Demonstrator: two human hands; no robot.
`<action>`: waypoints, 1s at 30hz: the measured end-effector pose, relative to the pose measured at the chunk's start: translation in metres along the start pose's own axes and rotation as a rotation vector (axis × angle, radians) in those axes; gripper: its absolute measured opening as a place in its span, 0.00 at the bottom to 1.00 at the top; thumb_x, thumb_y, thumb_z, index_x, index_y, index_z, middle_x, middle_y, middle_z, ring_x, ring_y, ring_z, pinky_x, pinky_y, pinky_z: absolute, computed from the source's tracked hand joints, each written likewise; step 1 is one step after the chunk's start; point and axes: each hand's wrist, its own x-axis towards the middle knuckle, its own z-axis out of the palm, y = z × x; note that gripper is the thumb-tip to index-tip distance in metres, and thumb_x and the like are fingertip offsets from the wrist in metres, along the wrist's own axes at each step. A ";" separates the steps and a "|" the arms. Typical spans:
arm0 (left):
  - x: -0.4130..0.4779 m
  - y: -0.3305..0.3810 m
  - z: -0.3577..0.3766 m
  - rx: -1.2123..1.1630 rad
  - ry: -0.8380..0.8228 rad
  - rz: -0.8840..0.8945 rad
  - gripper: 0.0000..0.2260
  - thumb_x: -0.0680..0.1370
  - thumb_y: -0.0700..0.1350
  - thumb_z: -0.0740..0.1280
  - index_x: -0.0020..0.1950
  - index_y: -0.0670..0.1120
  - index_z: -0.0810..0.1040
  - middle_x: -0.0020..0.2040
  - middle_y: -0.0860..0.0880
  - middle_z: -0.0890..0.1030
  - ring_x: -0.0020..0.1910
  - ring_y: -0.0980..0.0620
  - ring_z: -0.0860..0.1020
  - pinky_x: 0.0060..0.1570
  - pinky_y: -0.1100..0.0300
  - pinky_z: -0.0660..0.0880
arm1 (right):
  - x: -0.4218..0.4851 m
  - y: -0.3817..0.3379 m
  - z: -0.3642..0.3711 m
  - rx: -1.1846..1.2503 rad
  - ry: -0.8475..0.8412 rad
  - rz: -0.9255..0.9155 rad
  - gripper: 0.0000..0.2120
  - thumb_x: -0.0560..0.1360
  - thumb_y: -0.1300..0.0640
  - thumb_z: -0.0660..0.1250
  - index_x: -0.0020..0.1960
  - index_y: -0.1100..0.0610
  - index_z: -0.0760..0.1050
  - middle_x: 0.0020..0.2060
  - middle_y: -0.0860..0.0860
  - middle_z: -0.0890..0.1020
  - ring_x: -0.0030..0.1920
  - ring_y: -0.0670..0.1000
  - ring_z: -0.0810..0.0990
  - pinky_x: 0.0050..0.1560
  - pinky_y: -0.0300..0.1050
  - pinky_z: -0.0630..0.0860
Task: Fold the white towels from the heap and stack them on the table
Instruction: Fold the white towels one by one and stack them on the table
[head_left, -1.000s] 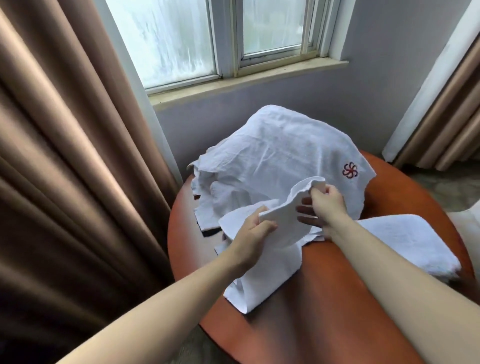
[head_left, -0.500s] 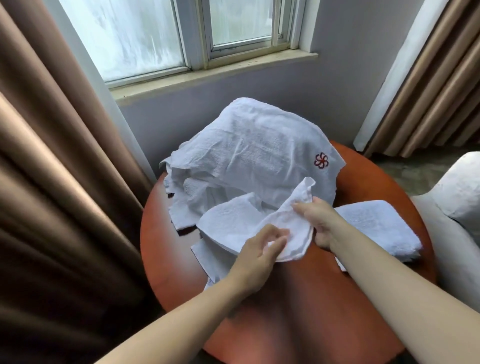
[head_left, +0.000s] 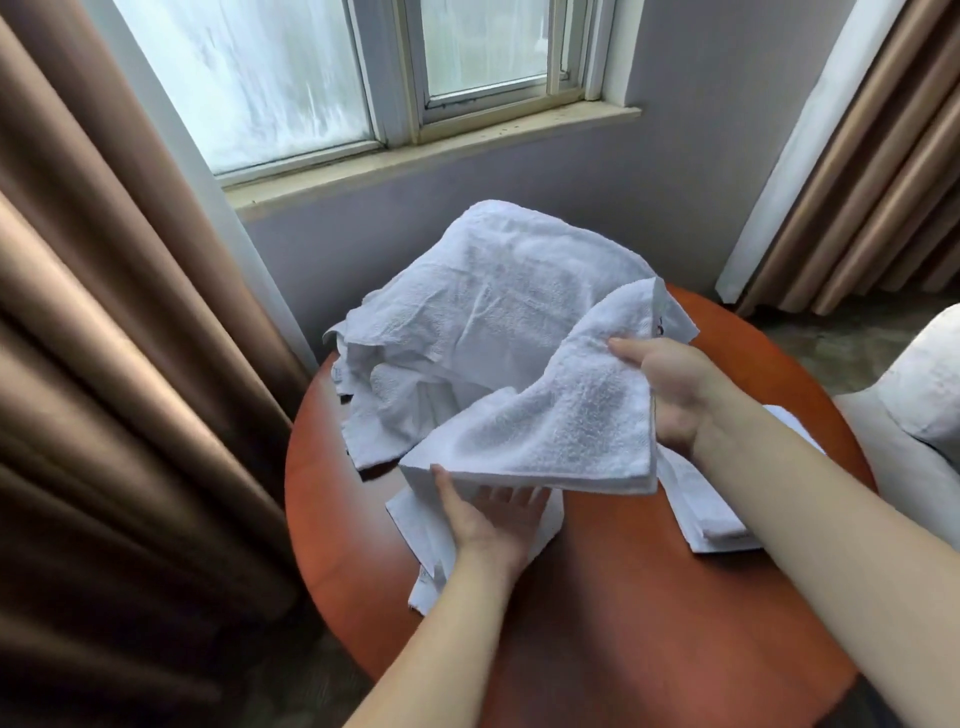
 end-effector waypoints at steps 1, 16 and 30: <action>0.001 0.007 0.007 -0.056 -0.047 0.035 0.38 0.69 0.69 0.63 0.67 0.42 0.73 0.60 0.39 0.79 0.59 0.38 0.77 0.60 0.44 0.72 | -0.002 -0.003 -0.005 -0.016 -0.039 0.022 0.12 0.83 0.61 0.54 0.58 0.63 0.74 0.44 0.59 0.84 0.42 0.57 0.84 0.39 0.52 0.79; -0.025 0.097 0.066 -0.179 -0.507 0.365 0.28 0.63 0.32 0.70 0.64 0.35 0.75 0.62 0.36 0.77 0.64 0.38 0.74 0.69 0.46 0.65 | -0.001 -0.022 -0.044 0.029 -0.121 -0.047 0.14 0.83 0.59 0.54 0.58 0.61 0.76 0.44 0.58 0.85 0.41 0.55 0.86 0.35 0.49 0.82; 0.008 0.066 -0.032 0.031 0.032 0.243 0.25 0.67 0.53 0.66 0.62 0.44 0.77 0.56 0.42 0.82 0.53 0.42 0.80 0.47 0.51 0.80 | 0.001 0.022 -0.100 -0.232 0.122 0.014 0.11 0.81 0.66 0.55 0.53 0.59 0.76 0.37 0.56 0.85 0.35 0.54 0.85 0.32 0.49 0.80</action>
